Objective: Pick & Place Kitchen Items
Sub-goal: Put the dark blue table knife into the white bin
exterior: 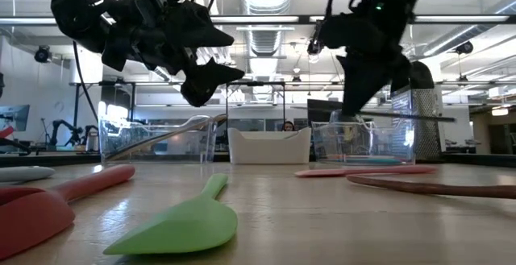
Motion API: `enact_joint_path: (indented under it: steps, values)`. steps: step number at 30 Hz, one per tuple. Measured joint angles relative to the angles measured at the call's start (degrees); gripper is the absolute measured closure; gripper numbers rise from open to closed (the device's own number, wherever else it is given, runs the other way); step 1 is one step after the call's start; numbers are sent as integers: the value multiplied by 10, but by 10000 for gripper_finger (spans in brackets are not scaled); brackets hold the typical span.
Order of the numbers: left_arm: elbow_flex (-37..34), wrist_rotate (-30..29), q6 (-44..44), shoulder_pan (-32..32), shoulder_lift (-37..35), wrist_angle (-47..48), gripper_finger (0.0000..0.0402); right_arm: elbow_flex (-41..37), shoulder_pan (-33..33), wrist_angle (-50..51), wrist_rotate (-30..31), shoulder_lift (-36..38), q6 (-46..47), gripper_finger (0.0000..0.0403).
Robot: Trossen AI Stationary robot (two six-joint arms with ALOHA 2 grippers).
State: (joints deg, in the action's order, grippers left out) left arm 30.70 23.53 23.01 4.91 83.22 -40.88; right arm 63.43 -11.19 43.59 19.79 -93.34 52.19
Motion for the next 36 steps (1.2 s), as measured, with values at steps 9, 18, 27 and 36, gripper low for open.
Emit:
enact_joint_path:
  steps: [9,18,27,36]
  values:
    - [1,-54,0,0,0,-23,131,63,32,32,31,3,-99,373]
    - [1,-154,1,-5,5,-126,131,96,15,40,99,76,-159,373]
    - [35,-162,-28,-5,37,-225,131,34,-61,-134,223,201,-240,373]
    - [140,-110,-34,-5,95,-224,131,-100,-97,-525,230,267,-484,373]
